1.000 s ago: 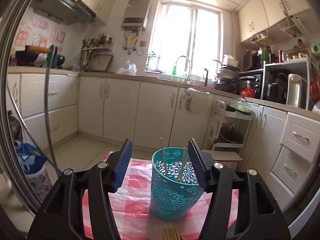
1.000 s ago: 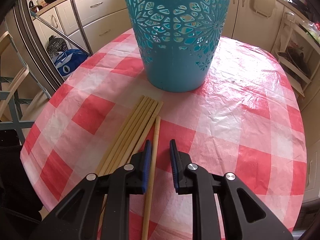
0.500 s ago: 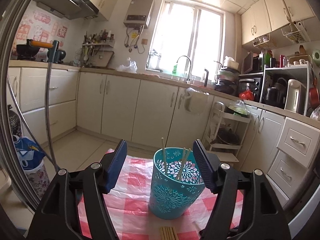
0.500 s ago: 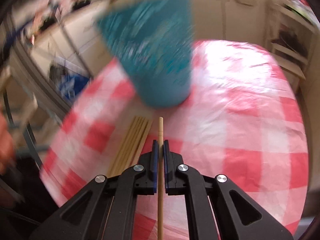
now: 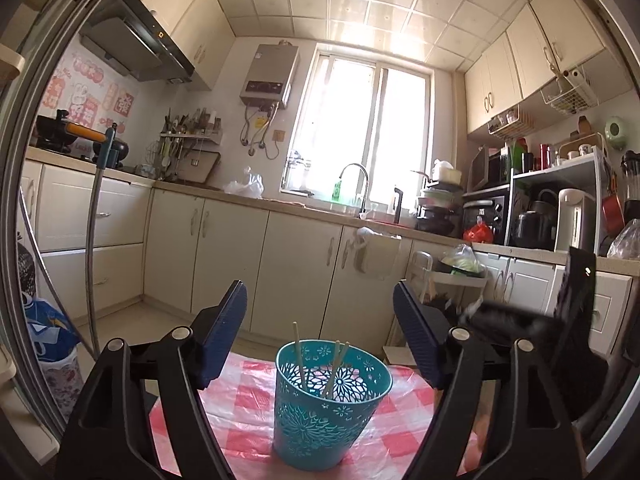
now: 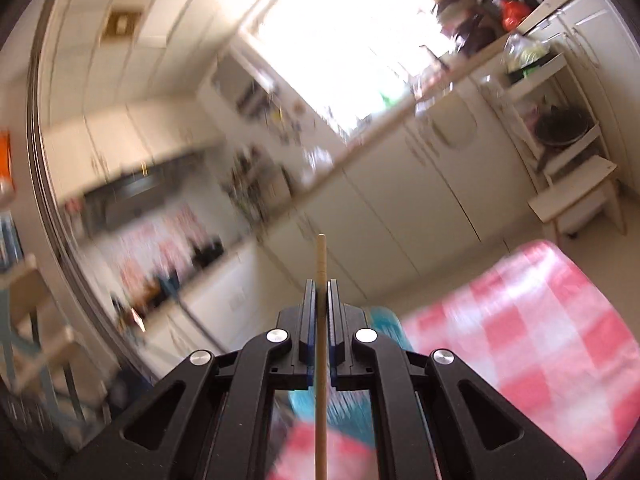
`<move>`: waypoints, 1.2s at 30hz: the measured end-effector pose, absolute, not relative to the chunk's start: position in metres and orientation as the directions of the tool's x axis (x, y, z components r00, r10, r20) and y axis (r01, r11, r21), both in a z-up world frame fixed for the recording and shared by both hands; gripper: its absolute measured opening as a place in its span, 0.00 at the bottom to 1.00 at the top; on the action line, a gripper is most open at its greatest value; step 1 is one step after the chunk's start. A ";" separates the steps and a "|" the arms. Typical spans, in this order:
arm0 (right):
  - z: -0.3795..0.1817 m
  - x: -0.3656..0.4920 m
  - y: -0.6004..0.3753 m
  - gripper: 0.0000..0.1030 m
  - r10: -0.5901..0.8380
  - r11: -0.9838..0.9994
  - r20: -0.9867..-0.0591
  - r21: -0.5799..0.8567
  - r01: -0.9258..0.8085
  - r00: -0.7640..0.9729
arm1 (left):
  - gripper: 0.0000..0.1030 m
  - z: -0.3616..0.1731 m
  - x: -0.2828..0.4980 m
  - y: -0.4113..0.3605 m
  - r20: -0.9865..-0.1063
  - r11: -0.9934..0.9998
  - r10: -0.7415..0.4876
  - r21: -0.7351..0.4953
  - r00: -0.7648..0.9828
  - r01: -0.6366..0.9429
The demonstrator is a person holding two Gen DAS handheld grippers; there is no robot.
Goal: Organize utensils
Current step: 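Lift the chopstick with the right tool and carry it over the basket, then open the right tool to drop the chopstick into the basket, then bring both open tools back down to the chopstick bundle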
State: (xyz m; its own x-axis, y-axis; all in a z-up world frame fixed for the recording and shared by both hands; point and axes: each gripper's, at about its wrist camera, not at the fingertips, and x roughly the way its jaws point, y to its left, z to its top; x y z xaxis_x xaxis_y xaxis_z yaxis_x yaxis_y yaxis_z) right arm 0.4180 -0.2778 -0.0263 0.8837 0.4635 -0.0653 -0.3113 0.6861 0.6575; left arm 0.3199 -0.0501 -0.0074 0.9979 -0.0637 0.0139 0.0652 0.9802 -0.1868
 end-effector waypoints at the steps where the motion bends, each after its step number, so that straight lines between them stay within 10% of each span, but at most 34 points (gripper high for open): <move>1: -0.023 0.427 -0.280 0.06 0.443 0.665 -0.026 0.680 -0.309 0.896 | 0.71 -0.008 0.321 -0.049 0.015 0.981 -0.059 -0.187 0.998 0.061; 12: -0.039 0.493 -0.282 0.06 0.292 0.610 0.032 0.764 -0.211 0.956 | 0.72 -0.015 0.337 -0.030 -0.040 0.978 -0.006 -0.207 0.999 -0.002; 28: -0.071 0.449 -0.266 0.24 0.391 0.825 -0.309 0.535 -0.181 0.867 | 0.78 -0.026 0.344 -0.019 -0.153 0.980 0.008 -0.197 0.988 -0.039; 36: -0.113 0.375 -0.225 0.32 0.322 0.947 -0.668 0.219 -0.236 0.671 | 0.79 -0.042 0.351 -0.002 -0.296 0.977 0.011 -0.201 0.955 -0.073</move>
State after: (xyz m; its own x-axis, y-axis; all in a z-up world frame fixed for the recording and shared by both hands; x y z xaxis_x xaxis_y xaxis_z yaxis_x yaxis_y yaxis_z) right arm 0.3753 -0.2249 -0.1128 0.6707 0.3217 -0.6683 -0.2363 0.9468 0.2186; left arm 0.3508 -0.0020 -0.0424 0.9552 0.0110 -0.2958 -0.0734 0.9769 -0.2006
